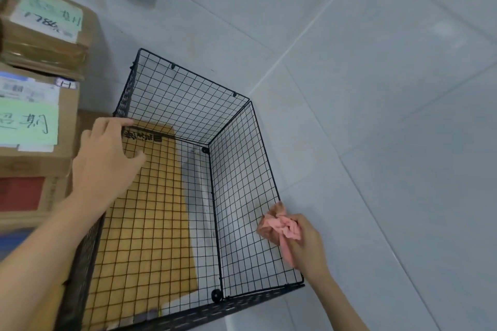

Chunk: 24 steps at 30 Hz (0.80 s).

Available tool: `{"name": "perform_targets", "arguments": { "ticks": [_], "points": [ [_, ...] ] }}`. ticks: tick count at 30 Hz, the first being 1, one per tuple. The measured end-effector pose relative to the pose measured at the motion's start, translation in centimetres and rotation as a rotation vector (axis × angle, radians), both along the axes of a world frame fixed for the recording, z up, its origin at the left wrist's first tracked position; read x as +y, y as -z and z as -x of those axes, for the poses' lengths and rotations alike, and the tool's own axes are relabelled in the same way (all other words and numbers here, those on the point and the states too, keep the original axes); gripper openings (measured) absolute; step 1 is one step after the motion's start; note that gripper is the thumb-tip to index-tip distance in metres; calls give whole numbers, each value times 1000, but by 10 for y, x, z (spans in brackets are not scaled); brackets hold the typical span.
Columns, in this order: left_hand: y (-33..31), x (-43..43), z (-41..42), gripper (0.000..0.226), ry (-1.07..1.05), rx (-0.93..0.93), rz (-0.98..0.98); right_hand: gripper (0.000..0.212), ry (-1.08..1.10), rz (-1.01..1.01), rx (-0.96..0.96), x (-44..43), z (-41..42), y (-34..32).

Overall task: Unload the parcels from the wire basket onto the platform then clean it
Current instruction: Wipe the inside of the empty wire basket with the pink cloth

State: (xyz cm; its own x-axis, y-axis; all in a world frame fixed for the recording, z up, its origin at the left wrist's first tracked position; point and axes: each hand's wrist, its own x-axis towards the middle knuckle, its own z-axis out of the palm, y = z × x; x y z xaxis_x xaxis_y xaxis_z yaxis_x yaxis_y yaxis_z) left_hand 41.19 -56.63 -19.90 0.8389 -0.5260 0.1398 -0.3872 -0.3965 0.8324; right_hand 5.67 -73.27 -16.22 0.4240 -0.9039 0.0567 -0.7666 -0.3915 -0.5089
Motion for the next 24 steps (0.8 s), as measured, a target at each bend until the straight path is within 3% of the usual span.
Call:
{"name": "perform_targets", "arguments": {
  "ticks": [7,24],
  "points": [
    [-3,0,5,52,35,-167,-28,16,-39,12,2,-39,-51,-4],
    [-2,-3,3,48,17,-30,59,15,-175,310,151,-216,-209,17]
  ]
}}
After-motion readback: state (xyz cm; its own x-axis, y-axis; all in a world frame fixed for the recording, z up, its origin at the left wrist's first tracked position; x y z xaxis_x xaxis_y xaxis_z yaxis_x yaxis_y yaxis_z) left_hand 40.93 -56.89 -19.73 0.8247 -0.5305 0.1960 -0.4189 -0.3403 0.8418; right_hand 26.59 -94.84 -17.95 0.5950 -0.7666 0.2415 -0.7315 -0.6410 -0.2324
